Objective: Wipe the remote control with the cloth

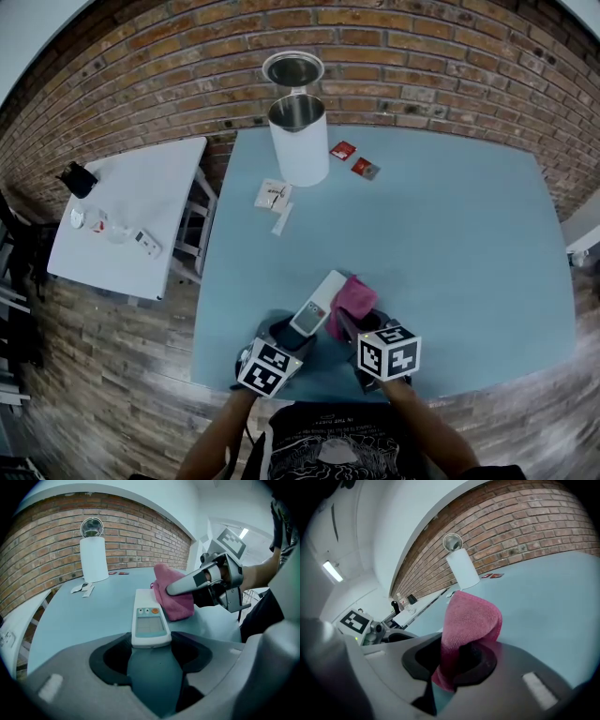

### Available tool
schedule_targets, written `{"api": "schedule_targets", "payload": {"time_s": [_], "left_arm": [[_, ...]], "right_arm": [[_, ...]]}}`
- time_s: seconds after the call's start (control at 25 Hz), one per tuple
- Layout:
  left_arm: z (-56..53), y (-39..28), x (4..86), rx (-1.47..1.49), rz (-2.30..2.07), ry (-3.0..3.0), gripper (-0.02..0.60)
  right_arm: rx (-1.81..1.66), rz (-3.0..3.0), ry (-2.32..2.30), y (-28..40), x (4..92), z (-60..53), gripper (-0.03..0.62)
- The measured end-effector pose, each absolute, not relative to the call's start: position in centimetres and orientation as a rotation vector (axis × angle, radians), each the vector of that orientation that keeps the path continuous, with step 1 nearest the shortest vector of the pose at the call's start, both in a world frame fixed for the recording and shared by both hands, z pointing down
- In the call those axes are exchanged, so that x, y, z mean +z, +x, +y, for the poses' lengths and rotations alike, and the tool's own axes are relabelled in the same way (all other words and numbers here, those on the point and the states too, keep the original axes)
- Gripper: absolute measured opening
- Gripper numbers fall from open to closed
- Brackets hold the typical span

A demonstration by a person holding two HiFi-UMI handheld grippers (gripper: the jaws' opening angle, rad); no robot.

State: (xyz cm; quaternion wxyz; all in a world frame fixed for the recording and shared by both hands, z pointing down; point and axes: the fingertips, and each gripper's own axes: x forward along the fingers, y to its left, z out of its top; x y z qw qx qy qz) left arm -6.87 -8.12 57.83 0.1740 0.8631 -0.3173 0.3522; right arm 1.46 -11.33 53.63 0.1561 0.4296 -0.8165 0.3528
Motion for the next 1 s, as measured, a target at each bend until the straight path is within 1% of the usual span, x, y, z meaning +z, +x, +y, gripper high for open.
{"api": "schedule_targets", "payload": {"time_s": [0.52,0.64,0.88,1.0], "left_arm": [[-8.1,-6.8,57.6,1.003,-0.901,2.443,0.261],[-8.1,-6.8,57.7,1.004,-0.899,2.442,0.261],[-8.2,-6.7,58.1,0.998,-0.881,2.45,0.258],[-7.7,-7.0,58.1,0.997,-0.87,2.452,0.256]], "right_arm": [[0.999,-2.395,0.959,-2.7,53.6,-7.0,0.069],[0.957,-2.374,0.993,-1.3,53.0,-8.1,0.069],[0.771,-2.271,1.151,4.7,50.8,-14.4,0.069],[0.699,-2.202,1.136,6.6,51.1,-16.2,0.069]]}}
